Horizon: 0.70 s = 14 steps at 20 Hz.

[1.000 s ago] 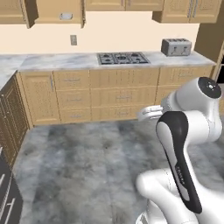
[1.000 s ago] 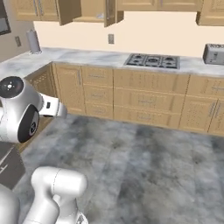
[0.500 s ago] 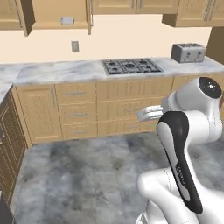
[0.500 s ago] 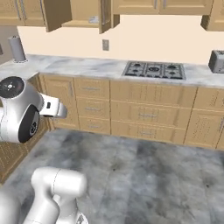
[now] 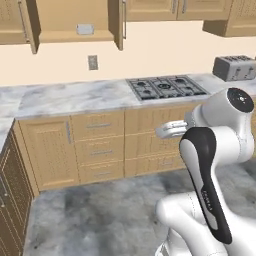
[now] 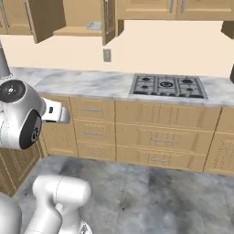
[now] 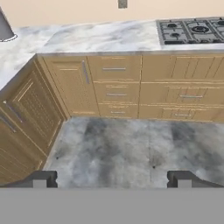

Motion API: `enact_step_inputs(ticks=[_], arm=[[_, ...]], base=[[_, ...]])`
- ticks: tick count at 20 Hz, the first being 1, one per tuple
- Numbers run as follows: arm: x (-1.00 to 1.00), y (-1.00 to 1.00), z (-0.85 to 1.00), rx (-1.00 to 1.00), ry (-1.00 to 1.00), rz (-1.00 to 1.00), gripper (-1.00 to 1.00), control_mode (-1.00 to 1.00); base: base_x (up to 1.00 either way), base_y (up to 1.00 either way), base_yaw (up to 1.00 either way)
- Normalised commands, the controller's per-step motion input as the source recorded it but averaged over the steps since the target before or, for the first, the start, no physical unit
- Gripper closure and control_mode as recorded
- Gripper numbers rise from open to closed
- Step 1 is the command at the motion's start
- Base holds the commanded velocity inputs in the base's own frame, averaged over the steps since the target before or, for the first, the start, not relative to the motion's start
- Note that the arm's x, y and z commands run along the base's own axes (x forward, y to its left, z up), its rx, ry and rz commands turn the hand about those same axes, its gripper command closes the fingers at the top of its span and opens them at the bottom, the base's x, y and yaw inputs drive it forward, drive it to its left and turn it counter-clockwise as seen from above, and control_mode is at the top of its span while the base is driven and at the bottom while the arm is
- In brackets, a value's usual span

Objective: Retrieve the tupperware and aluminum foil from the cabinet and place them on the dining counter near the plate with steak and bell pepper to prepare for storing leftovers.

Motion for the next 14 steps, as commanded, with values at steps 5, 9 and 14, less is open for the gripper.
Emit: enact_step_inputs(ticks=[5, 9, 14], arm=[[0.00, 0.00, 0.00, 0.00, 0.00, 0.00, -1.00, 1.00], [0.00, 0.00, 0.00, 0.00, 0.00, 0.00, -1.00, 1.00], [0.00, 0.00, 0.00, 0.00, 0.00, 0.00, -1.00, 1.00]], base=[[0.98, 0.66, -0.15], [0.91, 0.58, -0.14], [0.82, 0.47, -0.14]])
